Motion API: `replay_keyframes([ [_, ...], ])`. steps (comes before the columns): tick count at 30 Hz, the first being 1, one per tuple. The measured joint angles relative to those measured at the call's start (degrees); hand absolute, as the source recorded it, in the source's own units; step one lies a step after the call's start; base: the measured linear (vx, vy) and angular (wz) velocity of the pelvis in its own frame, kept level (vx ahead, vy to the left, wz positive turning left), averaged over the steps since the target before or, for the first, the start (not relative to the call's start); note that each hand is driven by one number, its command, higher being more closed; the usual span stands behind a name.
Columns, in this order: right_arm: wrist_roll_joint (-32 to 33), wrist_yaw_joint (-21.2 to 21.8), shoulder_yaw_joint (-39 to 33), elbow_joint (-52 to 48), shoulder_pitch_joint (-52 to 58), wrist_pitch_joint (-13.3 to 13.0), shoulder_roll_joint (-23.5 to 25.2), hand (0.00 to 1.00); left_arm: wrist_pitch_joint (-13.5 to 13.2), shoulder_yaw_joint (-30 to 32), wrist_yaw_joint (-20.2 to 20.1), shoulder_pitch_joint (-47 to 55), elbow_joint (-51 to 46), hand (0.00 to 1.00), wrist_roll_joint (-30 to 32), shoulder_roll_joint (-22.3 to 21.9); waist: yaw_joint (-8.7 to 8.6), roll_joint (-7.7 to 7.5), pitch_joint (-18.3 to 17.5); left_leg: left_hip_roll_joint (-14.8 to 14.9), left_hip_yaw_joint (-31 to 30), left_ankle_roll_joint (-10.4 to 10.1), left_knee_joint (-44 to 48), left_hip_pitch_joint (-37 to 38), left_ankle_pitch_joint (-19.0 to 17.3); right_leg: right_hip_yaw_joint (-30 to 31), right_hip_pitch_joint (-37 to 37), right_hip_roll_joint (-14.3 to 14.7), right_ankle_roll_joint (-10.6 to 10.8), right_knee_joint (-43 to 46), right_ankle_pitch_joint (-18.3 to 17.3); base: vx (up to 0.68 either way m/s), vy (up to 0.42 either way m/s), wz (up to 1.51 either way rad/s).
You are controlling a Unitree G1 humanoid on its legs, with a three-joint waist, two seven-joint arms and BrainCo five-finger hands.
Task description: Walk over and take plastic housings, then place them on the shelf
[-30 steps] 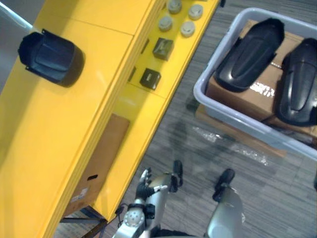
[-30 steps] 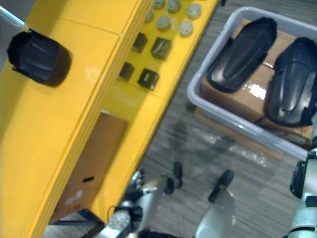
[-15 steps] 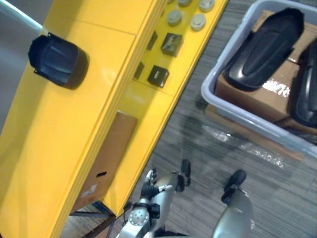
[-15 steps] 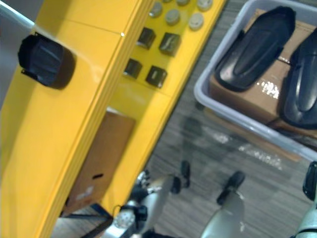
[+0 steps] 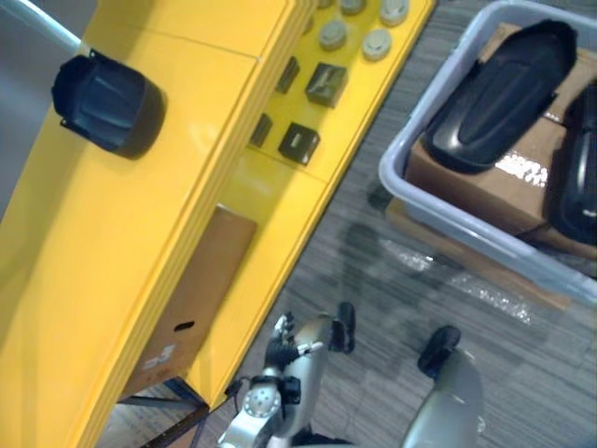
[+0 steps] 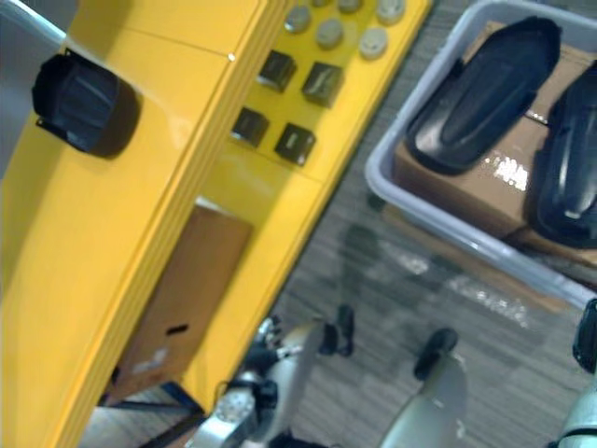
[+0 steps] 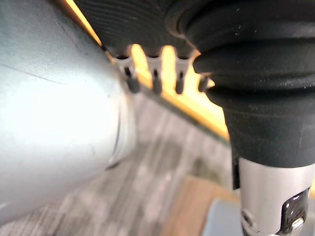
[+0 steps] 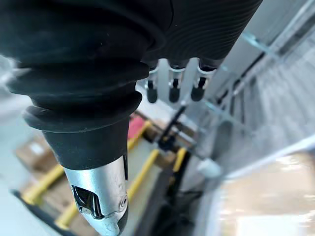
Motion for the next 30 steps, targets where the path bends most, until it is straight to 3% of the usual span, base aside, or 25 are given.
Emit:
replay_keyframes([
  [2,1.1,5.0,0.8,-0.8,-0.1,0.4,0.0,0.00,0.0,0.0,-0.2,0.0,0.0,0.00,0.0,0.0,0.00,0.00,0.0,0.4,0.1,-0.1,-0.1,0.1,-0.1,0.1,0.0,0.2,-0.4,0.0,-0.2,-0.04,-0.010,-0.07],
  [6,4.2,12.5,3.4,-0.2,0.0,4.0,0.3,0.00,0.0,0.0,-0.1,0.0,0.0,0.00,0.0,0.0,0.09,0.00,0.0,0.9,0.1,-0.1,-0.2,0.1,-0.1,0.1,-0.1,0.6,-0.6,0.0,-0.3,-0.02,-0.016,-0.03],
  [14,6.2,18.7,5.9,5.6,0.2,9.4,0.6,0.00,0.0,-0.3,0.1,0.0,0.0,0.00,-0.1,0.0,0.74,0.03,0.0,1.0,0.1,-0.1,-0.7,-0.1,-0.1,-0.2,-0.2,0.9,-0.5,-0.7,-0.3,0.01,0.000,0.00],
  [19,6.1,22.3,8.6,8.9,0.5,15.3,0.6,0.00,-0.1,-0.6,0.3,0.0,0.2,0.00,-1.7,0.0,2.02,0.67,-0.5,0.9,-0.3,-0.1,-0.8,-0.7,-0.1,-0.8,-0.3,1.0,-0.4,-1.3,-0.2,0.03,0.002,0.03],
  [27,3.2,26.9,10.1,10.0,0.6,19.1,-0.1,0.00,0.0,-1.1,0.4,-0.1,0.0,0.00,-1.9,0.1,2.50,0.84,-0.6,0.9,-0.7,-0.1,-0.8,-1.3,0.0,-1.7,-0.2,1.0,-0.4,-1.9,-0.2,0.02,0.005,0.02],
  [28,3.0,27.3,10.4,10.1,0.6,19.2,-0.2,1.00,0.0,-1.1,0.4,-0.1,-0.1,0.00,-2.0,0.1,2.57,0.85,-0.6,0.8,-0.7,-0.1,-0.9,-1.3,0.0,-1.7,-0.2,1.0,-0.4,-1.9,-0.2,0.00,0.001,0.03],
  [30,0.8,29.3,11.3,10.8,0.8,20.3,-1.1,1.00,0.1,-1.6,0.5,-0.5,-0.1,0.00,-2.1,0.1,3.17,0.97,-0.7,0.8,-1.0,-0.1,-1.0,-1.6,-0.1,-2.1,-0.2,1.0,-0.6,-2.1,-0.4,0.00,-0.001,0.05],
])
